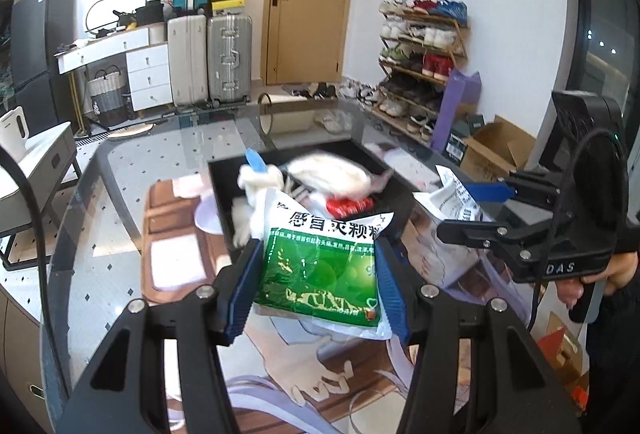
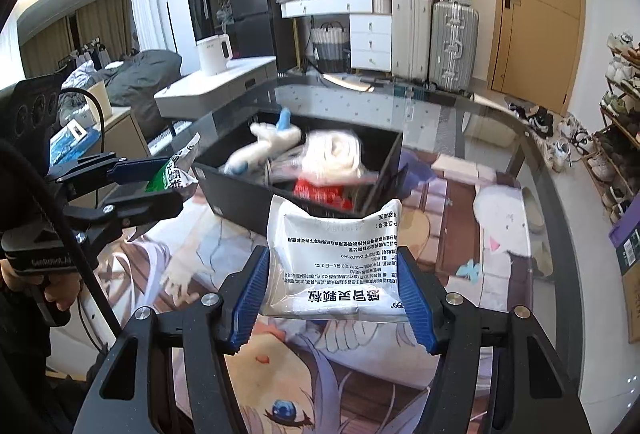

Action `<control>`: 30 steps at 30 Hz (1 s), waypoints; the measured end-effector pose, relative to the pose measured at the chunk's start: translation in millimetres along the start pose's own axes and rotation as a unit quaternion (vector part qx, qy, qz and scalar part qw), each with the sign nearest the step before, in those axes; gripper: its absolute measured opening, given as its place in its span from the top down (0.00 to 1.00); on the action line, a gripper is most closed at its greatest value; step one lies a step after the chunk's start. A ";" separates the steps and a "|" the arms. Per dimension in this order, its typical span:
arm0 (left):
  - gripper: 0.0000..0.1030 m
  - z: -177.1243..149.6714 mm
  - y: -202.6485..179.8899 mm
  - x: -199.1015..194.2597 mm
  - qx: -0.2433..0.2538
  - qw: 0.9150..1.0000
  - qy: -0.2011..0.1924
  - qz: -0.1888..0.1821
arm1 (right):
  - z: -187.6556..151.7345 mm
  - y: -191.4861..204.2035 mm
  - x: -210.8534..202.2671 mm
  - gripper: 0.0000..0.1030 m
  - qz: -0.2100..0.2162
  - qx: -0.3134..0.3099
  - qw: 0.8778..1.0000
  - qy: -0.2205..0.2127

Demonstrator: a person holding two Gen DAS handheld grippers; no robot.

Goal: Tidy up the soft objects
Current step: 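Carry the green sachet with the left tool while the right tool carries the white sachet over the box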

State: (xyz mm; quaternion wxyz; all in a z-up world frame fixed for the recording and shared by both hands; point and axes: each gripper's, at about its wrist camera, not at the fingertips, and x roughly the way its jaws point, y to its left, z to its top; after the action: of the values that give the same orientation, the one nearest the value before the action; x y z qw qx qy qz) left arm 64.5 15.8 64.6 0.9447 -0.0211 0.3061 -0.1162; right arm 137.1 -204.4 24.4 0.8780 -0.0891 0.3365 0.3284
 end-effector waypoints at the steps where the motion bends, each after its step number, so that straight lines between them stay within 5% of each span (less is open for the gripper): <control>1: 0.47 2.8 1.3 -1.1 -0.001 1.000 -0.003 0.002 | 2.6 0.6 -2.5 0.39 0.002 0.002 1.000 -0.005; 12: 0.47 27.2 21.4 -1.3 -0.024 0.999 -0.033 0.023 | 31.6 3.1 -17.2 0.39 -0.011 0.004 0.999 -0.033; 30: 0.47 39.0 33.0 24.9 -0.021 0.999 -0.029 0.041 | 61.5 0.9 6.5 0.39 0.015 0.013 0.999 -0.047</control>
State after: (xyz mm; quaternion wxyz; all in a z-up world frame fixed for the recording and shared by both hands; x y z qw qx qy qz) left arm 113.6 40.8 78.3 0.9564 -0.0319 0.2818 -0.0701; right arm 172.9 -177.1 66.8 0.8888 -0.0573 0.3002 0.3416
